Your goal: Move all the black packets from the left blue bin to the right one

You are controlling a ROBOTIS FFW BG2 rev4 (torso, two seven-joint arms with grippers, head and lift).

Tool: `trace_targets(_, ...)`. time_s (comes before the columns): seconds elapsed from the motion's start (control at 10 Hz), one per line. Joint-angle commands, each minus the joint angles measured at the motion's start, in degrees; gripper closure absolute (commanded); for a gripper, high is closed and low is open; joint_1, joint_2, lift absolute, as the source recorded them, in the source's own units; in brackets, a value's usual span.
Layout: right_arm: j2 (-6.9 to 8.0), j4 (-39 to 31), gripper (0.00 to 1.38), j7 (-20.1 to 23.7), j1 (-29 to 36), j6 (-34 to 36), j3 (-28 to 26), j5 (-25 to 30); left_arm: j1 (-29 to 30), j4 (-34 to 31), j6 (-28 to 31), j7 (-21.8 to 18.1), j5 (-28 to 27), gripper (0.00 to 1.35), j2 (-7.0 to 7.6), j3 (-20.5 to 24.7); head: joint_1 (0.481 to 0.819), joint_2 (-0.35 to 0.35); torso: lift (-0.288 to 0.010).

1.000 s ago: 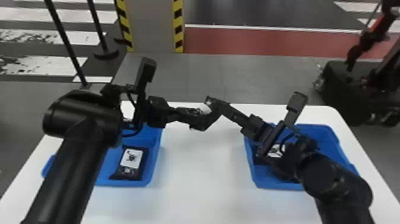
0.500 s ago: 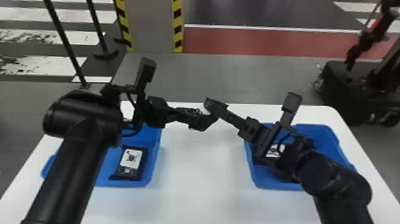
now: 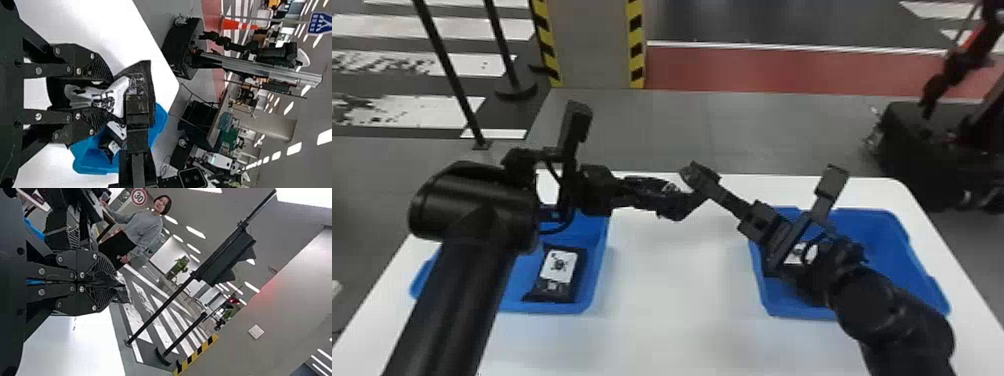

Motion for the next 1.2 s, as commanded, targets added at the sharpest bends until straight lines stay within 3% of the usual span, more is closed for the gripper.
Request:
trace_targets(0.0, 0.06, -0.1, 1.28, 0.0, 0.5, -2.1, -0.7, -1.8, 1.3, 0.0, 0.1, 0.0, 0.0, 0.23, 0.42, 0.8, 0.695, 0.0, -0.11)
trace_targets(0.1, 0.06, -1.2, 1.28, 0.0, 1.0, -2.5, -2.9, -1.8, 2.7, -0.1, -0.2, 0.0, 0.4, 0.11, 0.95, 2.2, 0.695, 0.002, -0.11)
trace_targets(0.3, -0.08, -5.4, 1.28, -0.6, 3.6, -2.5, -8.0, -1.3, 5.9, -2.4, 2.2, -0.1, 2.4, 0.12, 2.53, 2.8, 0.695, -0.009, -0.11)
trace_targets(0.6, -2.37, -7.9, 1.28, -4.6, 9.1, -5.2, -13.6, -1.2, 17.5, -17.4, 8.4, 0.3, 1.9, 0.12, 3.15, 11.2, 0.695, -0.059, -0.11)
trace_targets(0.8, -4.04, -7.1, 1.28, -8.5, 12.6, -7.6, -14.6, -1.3, 24.5, -26.2, 13.1, 0.9, 1.6, 0.12, 4.64, 16.3, 0.695, -0.072, -0.11)
trace_targets(1.1, -4.39, -7.6, 1.28, -13.1, 15.8, -13.5, -18.8, -0.5, 29.4, -30.8, 15.8, 1.0, 0.7, 0.12, 5.08, 21.1, 0.695, -0.069, -0.11)
